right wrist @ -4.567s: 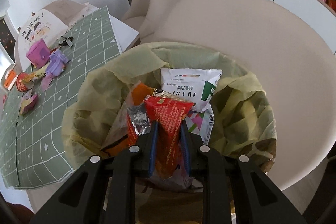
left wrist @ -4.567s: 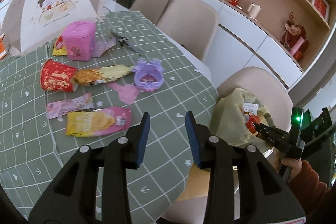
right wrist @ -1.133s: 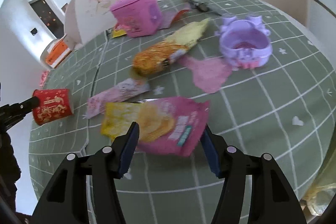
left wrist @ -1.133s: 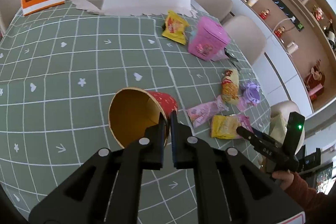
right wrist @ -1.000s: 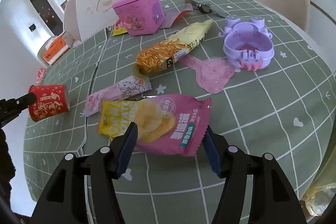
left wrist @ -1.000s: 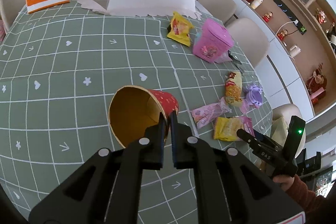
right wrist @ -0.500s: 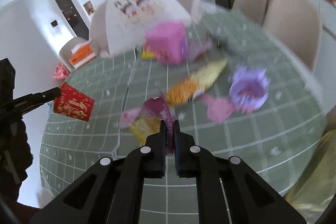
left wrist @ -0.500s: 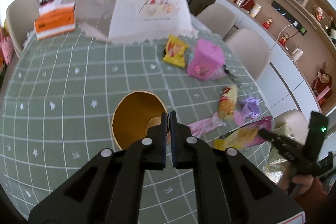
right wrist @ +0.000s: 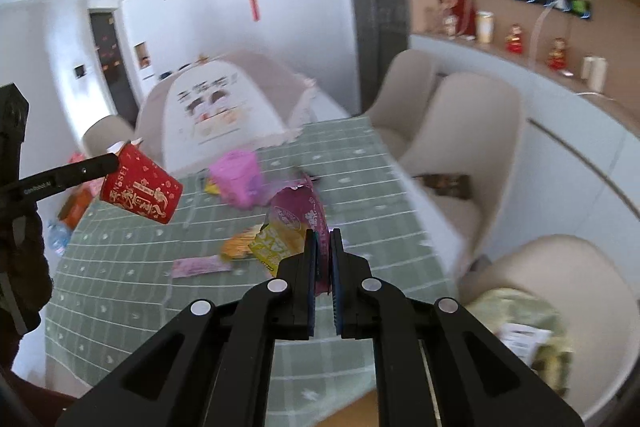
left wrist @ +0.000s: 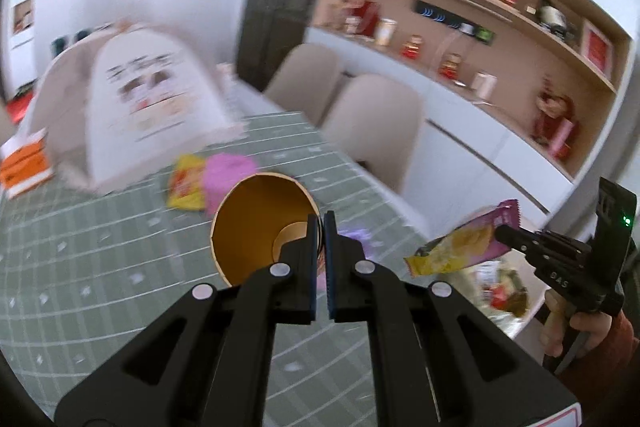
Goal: Collect trash
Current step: 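Carry the red cup and pink chip bag over the yellow-lined bin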
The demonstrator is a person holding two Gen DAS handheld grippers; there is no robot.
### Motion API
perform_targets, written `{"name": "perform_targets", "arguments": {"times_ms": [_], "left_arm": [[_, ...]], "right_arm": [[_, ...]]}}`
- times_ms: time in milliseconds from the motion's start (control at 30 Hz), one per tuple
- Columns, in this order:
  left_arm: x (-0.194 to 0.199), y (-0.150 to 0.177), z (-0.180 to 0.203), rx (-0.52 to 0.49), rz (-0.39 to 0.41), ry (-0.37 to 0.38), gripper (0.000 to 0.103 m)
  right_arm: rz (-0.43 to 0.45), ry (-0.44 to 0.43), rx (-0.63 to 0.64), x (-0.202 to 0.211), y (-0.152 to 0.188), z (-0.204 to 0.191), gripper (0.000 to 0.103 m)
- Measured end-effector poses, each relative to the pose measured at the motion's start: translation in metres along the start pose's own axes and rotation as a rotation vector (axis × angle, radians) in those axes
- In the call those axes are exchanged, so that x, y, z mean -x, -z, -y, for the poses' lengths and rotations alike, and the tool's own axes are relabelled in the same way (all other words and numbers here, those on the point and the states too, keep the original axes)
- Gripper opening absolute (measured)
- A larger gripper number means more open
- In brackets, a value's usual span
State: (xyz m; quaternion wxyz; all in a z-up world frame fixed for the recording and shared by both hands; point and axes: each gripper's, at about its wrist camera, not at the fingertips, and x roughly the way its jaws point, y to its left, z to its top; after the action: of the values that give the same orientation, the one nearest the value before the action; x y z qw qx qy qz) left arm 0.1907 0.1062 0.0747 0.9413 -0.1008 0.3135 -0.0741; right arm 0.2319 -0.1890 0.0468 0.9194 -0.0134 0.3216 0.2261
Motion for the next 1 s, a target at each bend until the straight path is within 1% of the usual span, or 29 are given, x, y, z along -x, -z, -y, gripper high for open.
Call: {"name": "perform_targets", "arguments": {"times_ms": [133, 300, 367, 433, 500, 600, 733, 800, 933, 1000], "left_arm": [[-0.017, -0.007, 0.063, -0.072, -0.009, 0.096, 0.003], [-0.048, -0.006, 0.134, -0.105, -0.044, 0.22, 0.003], [-0.058, 0.0, 0.156, -0.098, -0.064, 0.269, 0.003], [-0.076, 0.008, 0.181, -0.078, -0.1, 0.323, 0.003], [-0.089, 0.016, 0.198, -0.06, -0.128, 0.366, 0.003], [-0.118, 0.031, 0.233, -0.039, -0.196, 0.429, 0.003], [-0.147, 0.052, 0.266, -0.007, -0.262, 0.492, 0.003], [-0.156, 0.061, 0.278, 0.008, -0.291, 0.511, 0.003], [-0.168, 0.071, 0.291, 0.027, -0.323, 0.537, 0.003], [-0.173, 0.072, 0.291, 0.041, -0.341, 0.539, 0.003]], "right_arm": [[0.021, 0.071, -0.027, 0.031, 0.01, 0.04, 0.009], [0.037, 0.165, -0.047, 0.068, 0.027, 0.092, 0.009], [0.04, 0.196, -0.064, 0.08, 0.035, 0.11, 0.009], [0.041, 0.229, -0.086, 0.095, 0.045, 0.132, 0.009], [0.034, 0.268, -0.106, 0.108, 0.056, 0.154, 0.009], [0.022, 0.312, -0.134, 0.123, 0.073, 0.18, 0.009], [0.013, 0.349, -0.169, 0.142, 0.092, 0.21, 0.009], [0.013, 0.358, -0.187, 0.151, 0.101, 0.219, 0.009], [0.017, 0.366, -0.21, 0.159, 0.112, 0.233, 0.009], [0.018, 0.365, -0.223, 0.159, 0.117, 0.239, 0.009]]}}
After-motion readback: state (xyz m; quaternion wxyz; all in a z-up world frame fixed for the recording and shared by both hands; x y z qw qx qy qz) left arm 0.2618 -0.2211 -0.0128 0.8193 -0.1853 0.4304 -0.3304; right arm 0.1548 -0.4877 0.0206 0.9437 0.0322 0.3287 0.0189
